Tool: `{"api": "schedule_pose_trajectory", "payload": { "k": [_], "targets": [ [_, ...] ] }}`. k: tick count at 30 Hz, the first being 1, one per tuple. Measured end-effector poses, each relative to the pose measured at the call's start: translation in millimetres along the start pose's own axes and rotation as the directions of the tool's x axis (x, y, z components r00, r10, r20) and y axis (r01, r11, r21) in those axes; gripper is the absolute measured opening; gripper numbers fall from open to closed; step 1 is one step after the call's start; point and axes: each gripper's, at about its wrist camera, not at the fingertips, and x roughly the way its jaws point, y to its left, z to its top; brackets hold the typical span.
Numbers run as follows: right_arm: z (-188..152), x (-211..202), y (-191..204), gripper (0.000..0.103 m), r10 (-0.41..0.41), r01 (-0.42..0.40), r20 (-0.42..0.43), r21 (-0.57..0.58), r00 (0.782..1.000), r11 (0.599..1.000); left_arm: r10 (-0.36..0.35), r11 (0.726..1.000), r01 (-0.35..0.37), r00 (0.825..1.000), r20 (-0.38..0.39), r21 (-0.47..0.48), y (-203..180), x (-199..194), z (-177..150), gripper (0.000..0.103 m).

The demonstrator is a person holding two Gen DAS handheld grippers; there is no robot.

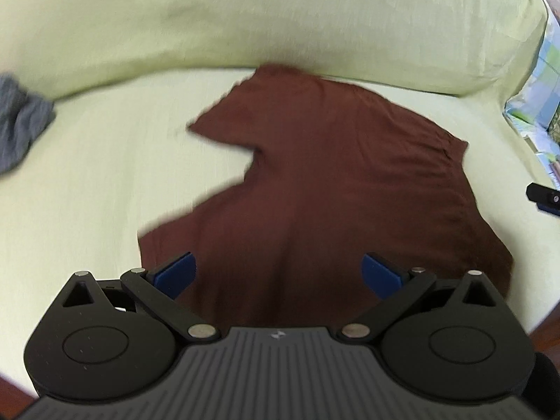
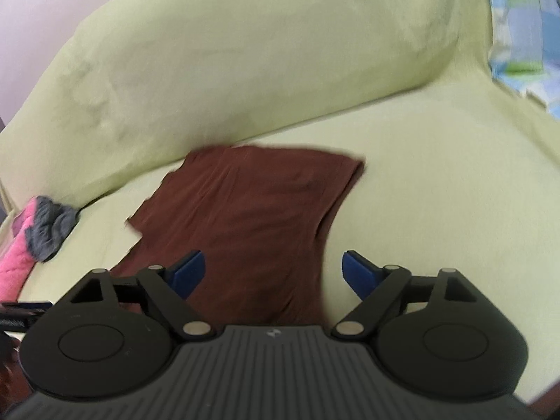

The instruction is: Fold clothes

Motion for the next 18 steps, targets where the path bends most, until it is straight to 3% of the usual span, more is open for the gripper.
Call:
{"api": "schedule_pose_trajectory", "payload": {
  "k": [1,3,6,10,11,18],
  "targets": [
    [1.7,1.2,-2.2,0.048,0.000,0.000,0.000,-0.003,1.000,1.000,0.002,1.000,-0.002,1.000,0.002,0.011,-1.7,6.5,7.5,0.102],
    [20.8,23.2,-19.9,0.025,0.001,-0.001,-0.015,-0.011,1.000,1.000,0.000,0.999,0.000,1.000,0.008,0.033,-5.8,17.5,18.4,0.102],
    [42.7,52.3,-41.3,0.027,-0.029,0.028,-0.028,-0.010,0.999,1.000,0.000,0.998,0.000,1.000,0.003,0.067,-8.8,31.6,25.1,0.102],
    [64.3,83.8,-63.8,0.050,-0.061,0.062,-0.024,0.003,0.998,0.998,-0.006,0.994,0.008,1.000,-0.020,0.111,-12.5,55.2,28.5,0.102],
    [65.2,87.8,-66.2,0.052,-0.067,0.067,-0.027,0.005,0.997,0.998,-0.010,0.993,0.013,1.000,-0.023,0.120,-12.5,61.3,30.3,0.102],
    [77.4,139.0,-96.4,0.047,-0.043,0.047,-0.085,0.047,0.995,0.998,-0.003,0.984,0.003,1.000,-0.002,0.178,-9.1,86.1,53.7,0.102]
  ]
}}
